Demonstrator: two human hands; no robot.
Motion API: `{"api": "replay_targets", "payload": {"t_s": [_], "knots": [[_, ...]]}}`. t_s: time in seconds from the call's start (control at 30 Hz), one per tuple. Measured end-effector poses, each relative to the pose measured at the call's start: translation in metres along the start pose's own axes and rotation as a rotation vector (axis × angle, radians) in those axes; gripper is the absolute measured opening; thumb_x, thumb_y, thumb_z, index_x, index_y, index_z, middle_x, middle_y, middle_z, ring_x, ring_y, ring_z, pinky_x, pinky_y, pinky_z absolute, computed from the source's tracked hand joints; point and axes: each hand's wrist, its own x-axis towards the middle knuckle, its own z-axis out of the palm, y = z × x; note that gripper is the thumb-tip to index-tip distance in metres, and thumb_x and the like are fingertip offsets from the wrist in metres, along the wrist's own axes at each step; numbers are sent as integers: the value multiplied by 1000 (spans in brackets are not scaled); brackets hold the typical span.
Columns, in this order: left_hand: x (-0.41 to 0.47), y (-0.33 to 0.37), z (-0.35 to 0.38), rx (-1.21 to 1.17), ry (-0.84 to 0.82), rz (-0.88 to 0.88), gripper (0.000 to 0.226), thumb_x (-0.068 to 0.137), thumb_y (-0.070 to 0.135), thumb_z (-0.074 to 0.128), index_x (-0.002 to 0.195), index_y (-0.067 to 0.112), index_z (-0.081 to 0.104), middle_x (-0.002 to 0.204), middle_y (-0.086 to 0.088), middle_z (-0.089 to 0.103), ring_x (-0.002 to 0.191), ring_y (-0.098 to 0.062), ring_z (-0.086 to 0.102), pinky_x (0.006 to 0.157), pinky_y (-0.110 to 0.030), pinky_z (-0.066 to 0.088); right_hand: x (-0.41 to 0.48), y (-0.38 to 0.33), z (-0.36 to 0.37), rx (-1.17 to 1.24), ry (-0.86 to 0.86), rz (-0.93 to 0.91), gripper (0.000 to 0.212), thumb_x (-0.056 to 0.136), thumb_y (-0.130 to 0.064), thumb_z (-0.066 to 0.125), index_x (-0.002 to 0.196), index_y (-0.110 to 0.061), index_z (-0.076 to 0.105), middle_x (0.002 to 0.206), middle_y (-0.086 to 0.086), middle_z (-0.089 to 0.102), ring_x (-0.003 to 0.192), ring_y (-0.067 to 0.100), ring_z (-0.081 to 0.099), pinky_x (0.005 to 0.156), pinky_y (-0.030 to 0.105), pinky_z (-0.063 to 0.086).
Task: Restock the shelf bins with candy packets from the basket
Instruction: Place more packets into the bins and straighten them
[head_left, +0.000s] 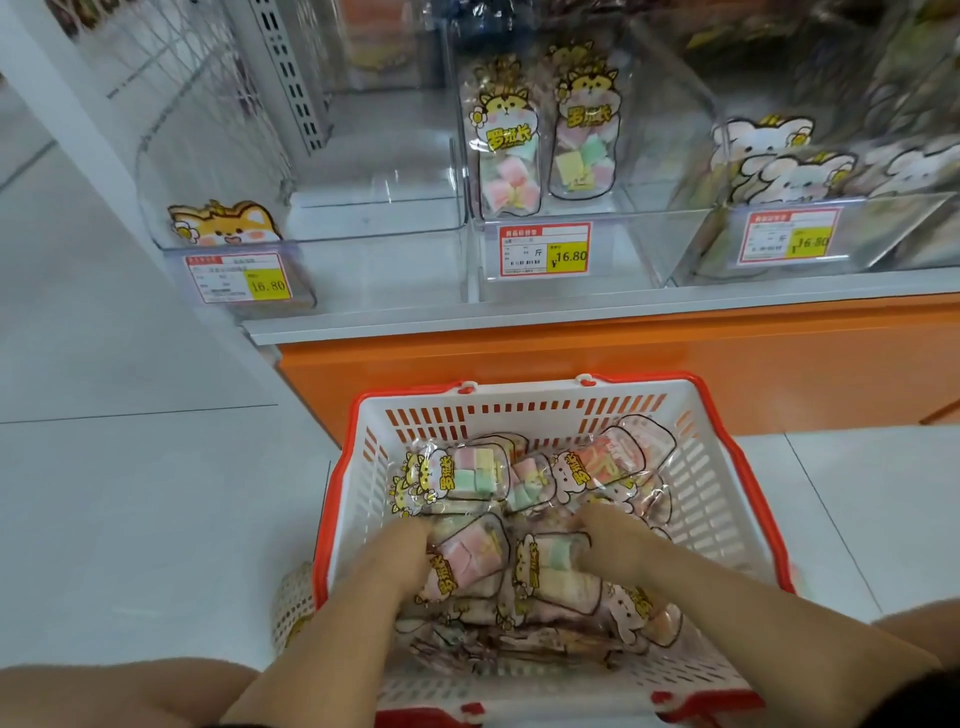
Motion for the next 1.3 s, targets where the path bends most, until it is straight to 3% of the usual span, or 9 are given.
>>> {"api": "replay_targets", "payload": {"t_s": [0.1,0.23,0.4,0.53,0.67,0.8,0.97,1.13,1.3], "knots": [[-8,15,-28,-55,60,78,8,93,20,64,89,26,60,95,7,61,91,-13,59,77,-26,44,-14,-4,-35,12,119,-68,19,94,-12,47,105,-7,62,90,9,64,70,16,54,55,24,40],[-29,40,-72,-265,175,136,7,93,21,67,98,20,70,103,7,66,91,-11,60,76,-23,44,-48,-16,-89,-27,318,-191,14,94,-10,46,91,-22,51,83,-9,54,78,17,56,56,19,36],[-68,69,-127,-632,280,230,24,98,32,62,78,18,59,88,7,58,74,-10,52,65,-27,46,-109,-24,-137,179,436,-335,17,86,-6,62,93,-22,64,90,0,68,78,16,62,70,26,48],[-105,87,-159,-1020,90,263,24,96,46,60,109,28,67,125,7,63,119,-16,56,98,-46,52,-147,-26,-138,545,365,-450,16,87,-10,73,101,-15,68,94,6,71,86,25,66,88,46,52],[-126,93,-167,-1265,-114,271,72,73,59,78,134,24,59,140,-6,60,125,-26,59,98,-55,52,-157,-38,-122,762,352,-483,16,88,-18,74,103,-17,69,91,14,71,87,31,65,97,53,47],[-137,103,-166,-1408,-188,269,33,104,35,47,127,20,64,117,-14,72,94,-31,70,78,-44,61,-155,-50,-109,966,325,-473,13,86,-22,77,96,-17,72,91,11,63,85,26,61,91,56,51],[-137,112,-167,-1518,-194,195,30,94,32,59,114,13,69,90,-12,72,64,-23,66,58,-32,59,-147,-52,-104,1188,251,-436,19,88,-8,71,73,-19,71,93,15,69,84,26,66,76,42,55],[-125,114,-169,-1848,-221,295,51,90,51,57,125,16,68,108,-9,71,75,-21,67,66,-34,61,-138,-57,-103,1513,200,-372,13,90,-7,65,97,1,59,88,20,69,73,25,69,60,30,57],[-134,139,-151,-1738,13,425,49,77,28,70,125,29,57,101,-6,74,82,-19,71,80,-39,55,-138,-71,-99,1670,192,-341,23,90,-7,62,109,6,65,92,17,74,70,21,71,57,29,57]]}}
